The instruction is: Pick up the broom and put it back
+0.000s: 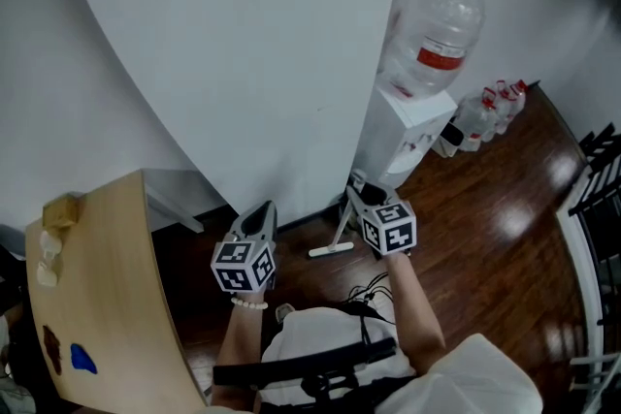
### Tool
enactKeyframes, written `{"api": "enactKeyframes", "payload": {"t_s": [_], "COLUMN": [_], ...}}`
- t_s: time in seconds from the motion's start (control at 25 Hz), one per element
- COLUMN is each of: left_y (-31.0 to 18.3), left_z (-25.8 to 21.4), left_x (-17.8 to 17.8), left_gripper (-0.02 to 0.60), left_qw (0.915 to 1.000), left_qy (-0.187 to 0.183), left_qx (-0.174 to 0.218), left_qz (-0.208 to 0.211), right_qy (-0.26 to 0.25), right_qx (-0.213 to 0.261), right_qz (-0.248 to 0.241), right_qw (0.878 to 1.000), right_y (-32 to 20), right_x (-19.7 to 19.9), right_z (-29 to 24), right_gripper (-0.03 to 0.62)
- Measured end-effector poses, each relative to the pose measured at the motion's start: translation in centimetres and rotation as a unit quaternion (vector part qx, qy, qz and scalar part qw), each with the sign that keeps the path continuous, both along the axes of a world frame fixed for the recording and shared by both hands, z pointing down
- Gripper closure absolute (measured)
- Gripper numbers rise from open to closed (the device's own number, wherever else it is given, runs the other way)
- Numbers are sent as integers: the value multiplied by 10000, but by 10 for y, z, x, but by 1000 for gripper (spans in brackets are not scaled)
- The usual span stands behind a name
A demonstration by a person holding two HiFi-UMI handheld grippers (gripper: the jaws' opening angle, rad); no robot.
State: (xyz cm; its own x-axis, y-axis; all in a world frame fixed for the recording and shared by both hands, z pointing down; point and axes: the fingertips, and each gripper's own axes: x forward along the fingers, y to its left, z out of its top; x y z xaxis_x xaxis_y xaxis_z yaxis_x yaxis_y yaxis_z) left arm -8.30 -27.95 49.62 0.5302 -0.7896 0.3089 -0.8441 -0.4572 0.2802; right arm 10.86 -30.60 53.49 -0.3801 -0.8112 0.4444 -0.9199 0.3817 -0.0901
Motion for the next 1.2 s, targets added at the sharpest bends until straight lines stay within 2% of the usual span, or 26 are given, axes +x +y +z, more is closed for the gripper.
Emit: {"api": "enactKeyframes", "payload": {"t_s": [0.28,0.56,0.84,1.2], "left_y": [6,12,7,5], "left_z": [23,42,45,55], "left_x": [-13,-11,-23,-42], "left_gripper": [588,588,588,588], "left_qw": [9995,9984,9976,9952], "left_qy": [-69,-143,-215,-184], "left_qx": [-259,-514,-575,-755], "left_qz": [-188,-177,-323,-600], "right_qy": [214,377,251,266], "right_qx": [-573,-1142,-1177,-1305], "right_qz": [-328,-746,-670,-626], "right_qw": [9976,9899,9905,9891], "right_y": [-20,-55,-119,-173], "right_x": [-7,-32,-46,-54], "right_z": [78,166,175,184], "right_gripper": [474,474,471,470]}}
